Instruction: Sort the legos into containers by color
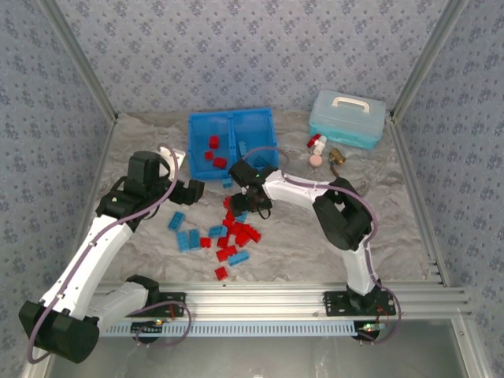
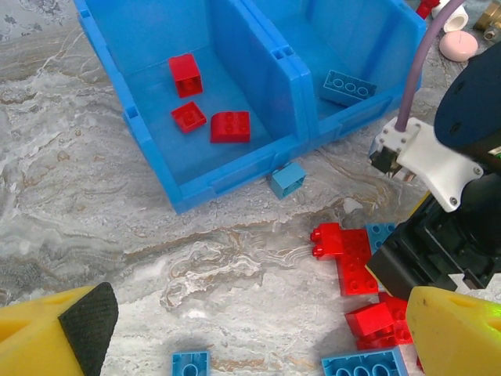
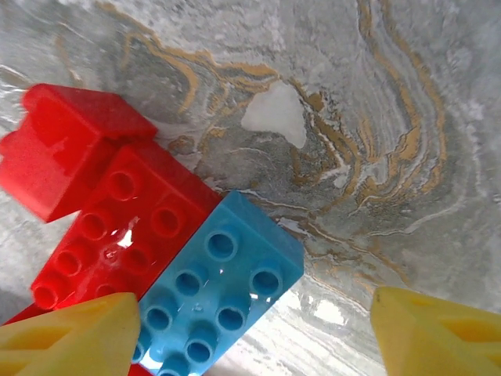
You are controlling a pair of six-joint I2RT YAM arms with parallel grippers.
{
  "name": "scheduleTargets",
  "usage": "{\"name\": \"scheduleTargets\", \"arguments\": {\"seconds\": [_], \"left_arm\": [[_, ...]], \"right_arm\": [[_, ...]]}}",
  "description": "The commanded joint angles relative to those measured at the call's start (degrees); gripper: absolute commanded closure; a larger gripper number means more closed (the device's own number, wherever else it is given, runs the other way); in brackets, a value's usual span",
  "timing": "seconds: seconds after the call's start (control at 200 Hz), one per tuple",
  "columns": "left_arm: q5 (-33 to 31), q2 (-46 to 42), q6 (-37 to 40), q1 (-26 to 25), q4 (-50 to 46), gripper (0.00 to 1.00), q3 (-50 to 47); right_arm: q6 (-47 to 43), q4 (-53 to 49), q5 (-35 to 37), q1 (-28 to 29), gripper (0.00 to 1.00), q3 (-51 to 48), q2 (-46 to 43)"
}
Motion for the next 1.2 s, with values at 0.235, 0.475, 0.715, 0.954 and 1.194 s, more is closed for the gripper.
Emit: {"name": "scheduleTargets", "arguments": {"seconds": [0.235,0.475,0.715,0.954,1.194], "left_arm": [[0.64,-0.24,0.87,0.81,0.18,0.03,0.61],[0.92,0.12,0.8,1.0,0.2,0.03,0.61],[1.01,0.75,0.89,1.24,0.13,0.02,0.62],[1.05,0.94,0.9,1.33,0.16,0.02,0.53],[7.09,-1.94,2.42,1.5,3.06,0.01,-1.18]], "right_arm": [[5.06,-1.68,3.48,-2.19,0.47,-6.51,-2.1],[3.83,-5.48,5.87,-3.8,0.3,-8.07,-6.63],[7.56,-5.69,2.15,-3.79,0.08,-2.66,-6.54],[11.34,-5.48,4.45,-2.38,0.15,-1.91,-0.56],[10.11,-6.59,7.8,-2.04,0.57,-3.21,-1.33]]}}
